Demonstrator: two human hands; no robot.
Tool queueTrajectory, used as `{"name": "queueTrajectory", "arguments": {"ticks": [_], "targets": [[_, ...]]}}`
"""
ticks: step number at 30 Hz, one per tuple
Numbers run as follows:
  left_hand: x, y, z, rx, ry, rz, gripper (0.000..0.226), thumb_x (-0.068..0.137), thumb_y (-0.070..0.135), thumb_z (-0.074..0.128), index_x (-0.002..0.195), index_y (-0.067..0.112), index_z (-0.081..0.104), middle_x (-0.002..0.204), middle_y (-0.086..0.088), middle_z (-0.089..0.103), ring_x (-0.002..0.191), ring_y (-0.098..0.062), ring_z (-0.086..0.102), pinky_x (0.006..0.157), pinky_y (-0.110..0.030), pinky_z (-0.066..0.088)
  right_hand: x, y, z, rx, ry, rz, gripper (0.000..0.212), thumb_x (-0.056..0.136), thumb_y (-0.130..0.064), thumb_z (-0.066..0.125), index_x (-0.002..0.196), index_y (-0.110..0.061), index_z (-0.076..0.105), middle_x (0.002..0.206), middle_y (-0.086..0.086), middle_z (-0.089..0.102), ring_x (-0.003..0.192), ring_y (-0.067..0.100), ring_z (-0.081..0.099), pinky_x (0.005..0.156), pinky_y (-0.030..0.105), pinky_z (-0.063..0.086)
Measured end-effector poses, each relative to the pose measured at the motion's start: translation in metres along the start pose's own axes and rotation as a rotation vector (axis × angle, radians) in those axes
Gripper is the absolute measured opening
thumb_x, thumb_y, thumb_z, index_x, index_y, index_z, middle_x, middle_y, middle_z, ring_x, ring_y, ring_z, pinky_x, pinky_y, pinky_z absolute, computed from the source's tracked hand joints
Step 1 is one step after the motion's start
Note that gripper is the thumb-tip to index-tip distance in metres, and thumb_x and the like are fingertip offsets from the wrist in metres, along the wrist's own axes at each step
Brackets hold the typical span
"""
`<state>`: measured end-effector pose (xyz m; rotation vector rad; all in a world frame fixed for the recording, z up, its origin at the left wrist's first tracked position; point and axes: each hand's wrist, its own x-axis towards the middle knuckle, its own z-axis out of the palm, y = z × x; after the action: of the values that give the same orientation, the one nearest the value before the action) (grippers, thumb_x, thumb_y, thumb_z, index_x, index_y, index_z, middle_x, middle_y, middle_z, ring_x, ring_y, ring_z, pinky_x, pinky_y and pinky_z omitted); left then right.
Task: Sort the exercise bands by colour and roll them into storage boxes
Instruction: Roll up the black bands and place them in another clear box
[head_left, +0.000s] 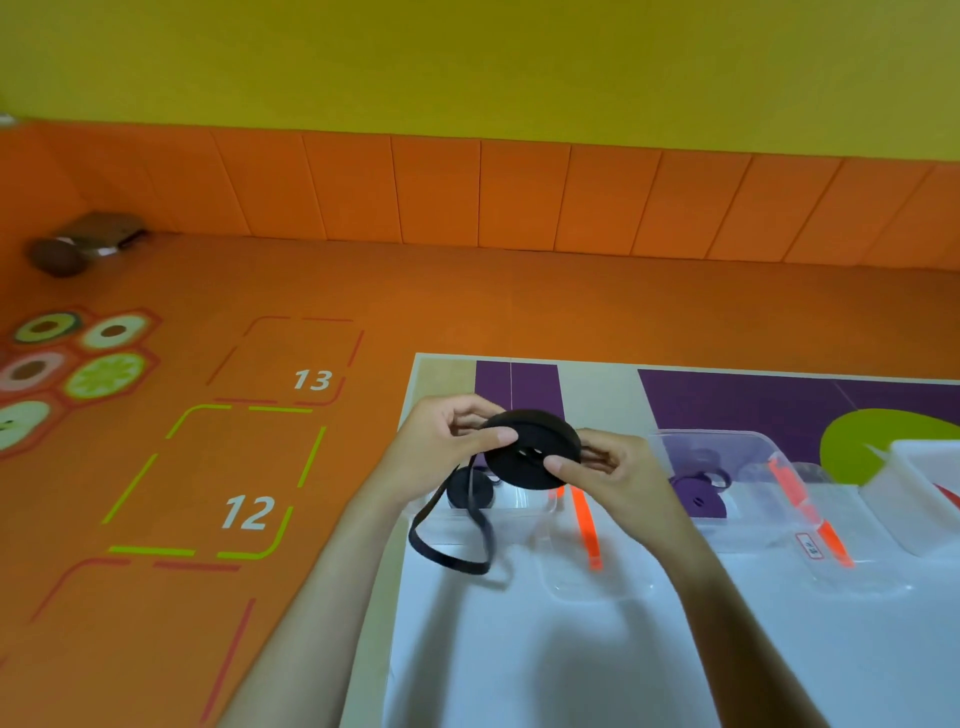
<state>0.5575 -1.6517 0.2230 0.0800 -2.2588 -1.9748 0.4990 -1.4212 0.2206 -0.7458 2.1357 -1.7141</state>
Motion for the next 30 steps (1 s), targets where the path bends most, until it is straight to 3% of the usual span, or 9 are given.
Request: {"name": "queueTrajectory", "arguments": {"ticks": [4,8,11,14,18,22,25,30], "targets": [[0.008,0.011,0.004,0.157,-0.128,0.019,0.013,0.092,0.015,0.082,0.105,0.014,0.079,0.097,0.000,0.082,0.096,-0.017,0.078,0.089,-0.033,0.061,0.014,-0.017,-0.007,-0.049,-0.026,-0.012,0.029,0.087,-0.011,0.083,0.115,-0.019,0.079,0.100,-0.003,0.082,0.098,0.013,0.077,0.091,0.025,0.060],[0.007,0.010,0.012,0.004,-0.096,0.002,0.022,0.094,0.015,0.079,0.114,0.007,0.074,0.103,-0.007,0.081,0.102,-0.026,0.077,0.097,-0.039,0.059,0.021,-0.028,-0.016,0.046,0.156,-0.089,0.018,0.087,-0.006,0.081,0.102,-0.016,0.081,0.094,-0.001,0.082,0.094,0.016,0.078,0.086,0.029,0.062],[0.004,0.000,0.015,-0.038,-0.030,-0.006,0.022,0.092,0.016,0.080,0.110,0.004,0.074,0.102,-0.013,0.080,0.100,-0.035,0.077,0.094,-0.048,0.059,0.018,-0.022,-0.019,0.157,0.314,-0.089,0.018,0.088,-0.009,0.080,0.103,-0.019,0.080,0.095,0.001,0.082,0.094,0.019,0.078,0.083,0.032,0.063],[0.003,-0.002,0.019,-0.019,0.007,0.011,0.019,0.090,0.014,0.082,0.105,0.004,0.075,0.098,-0.011,0.081,0.092,-0.025,0.078,0.088,-0.041,0.060,0.013,-0.013,-0.022,0.131,0.276,-0.078,0.021,0.090,-0.008,0.078,0.108,-0.018,0.080,0.100,0.001,0.082,0.098,0.021,0.078,0.087,0.035,0.063],[0.006,0.004,0.012,0.115,-0.056,0.016,0.012,0.090,0.014,0.083,0.101,0.012,0.078,0.092,-0.003,0.081,0.088,-0.022,0.077,0.081,-0.034,0.061,0.009,-0.010,-0.038,-0.043,0.009,0.031,0.020,0.090,-0.008,0.079,0.106,-0.020,0.080,0.098,0.000,0.082,0.097,0.018,0.078,0.091,0.038,0.062],[0.009,0.018,0.010,0.284,-0.182,0.033,0.010,0.091,0.017,0.083,0.099,0.016,0.078,0.090,-0.004,0.079,0.087,-0.027,0.076,0.079,-0.043,0.063,0.014,-0.019,-0.043,-0.250,-0.125,0.061,0.006,0.087,-0.014,0.083,0.093,-0.017,0.082,0.085,-0.001,0.081,0.085,0.017,0.078,0.082,0.038,0.062],[0.012,0.024,0.011,0.290,-0.160,0.064,0.010,0.091,0.019,0.082,0.100,0.019,0.079,0.092,-0.001,0.080,0.089,-0.027,0.075,0.081,-0.043,0.062,0.015,-0.024,-0.042,-0.197,-0.106,0.029,0.005,0.089,-0.013,0.081,0.094,-0.014,0.081,0.084,0.003,0.081,0.086,0.024,0.078,0.078,0.038,0.064],[0.003,0.008,0.020,-0.078,0.098,0.066,0.012,0.090,0.013,0.081,0.102,0.011,0.080,0.095,-0.005,0.082,0.089,-0.017,0.077,0.081,-0.027,0.058,0.003,-0.015,-0.026,0.110,0.110,-0.004,0.010,0.091,-0.006,0.077,0.099,-0.009,0.081,0.090,0.012,0.081,0.088,0.026,0.079,0.075,0.032,0.063]]}}
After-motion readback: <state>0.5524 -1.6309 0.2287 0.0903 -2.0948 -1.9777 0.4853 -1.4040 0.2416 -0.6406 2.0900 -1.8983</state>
